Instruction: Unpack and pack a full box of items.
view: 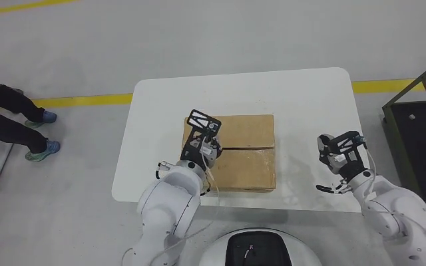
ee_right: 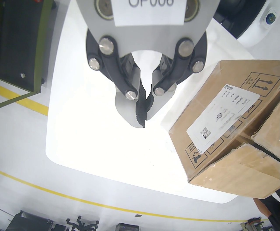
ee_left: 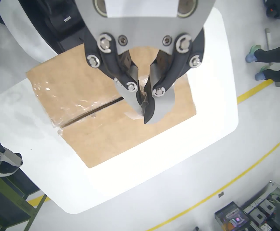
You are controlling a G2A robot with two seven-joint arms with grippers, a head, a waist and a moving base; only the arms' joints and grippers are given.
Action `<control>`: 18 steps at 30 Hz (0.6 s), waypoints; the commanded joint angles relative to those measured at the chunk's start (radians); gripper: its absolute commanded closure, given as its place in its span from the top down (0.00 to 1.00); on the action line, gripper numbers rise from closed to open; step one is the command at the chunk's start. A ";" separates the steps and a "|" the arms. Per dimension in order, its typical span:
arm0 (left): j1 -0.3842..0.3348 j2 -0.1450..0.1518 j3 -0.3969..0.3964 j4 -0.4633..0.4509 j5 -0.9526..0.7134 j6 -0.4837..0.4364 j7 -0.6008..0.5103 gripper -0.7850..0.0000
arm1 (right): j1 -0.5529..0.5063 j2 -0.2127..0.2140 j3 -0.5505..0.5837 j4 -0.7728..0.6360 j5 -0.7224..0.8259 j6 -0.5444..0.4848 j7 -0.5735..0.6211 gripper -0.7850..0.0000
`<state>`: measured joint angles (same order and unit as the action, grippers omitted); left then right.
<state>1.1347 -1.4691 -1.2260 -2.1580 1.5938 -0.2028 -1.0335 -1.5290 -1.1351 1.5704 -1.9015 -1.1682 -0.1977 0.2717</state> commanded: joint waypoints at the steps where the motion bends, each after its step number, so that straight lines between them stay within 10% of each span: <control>1: 0.006 0.005 -0.044 -0.020 0.012 -0.008 -0.001 0.00 | 0.003 0.000 0.000 0.003 0.001 0.000 0.000 0.00; 18: 0.056 0.043 -0.368 -0.104 0.094 -0.081 -0.001 0.00 | 0.005 -0.003 -0.006 0.008 0.004 -0.002 0.003 0.00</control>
<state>1.1887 -1.4278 -1.5775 -2.2633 1.6866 -0.2800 -1.0385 -1.5245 -1.1377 1.5650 -1.8935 -1.1637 -0.1989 0.2742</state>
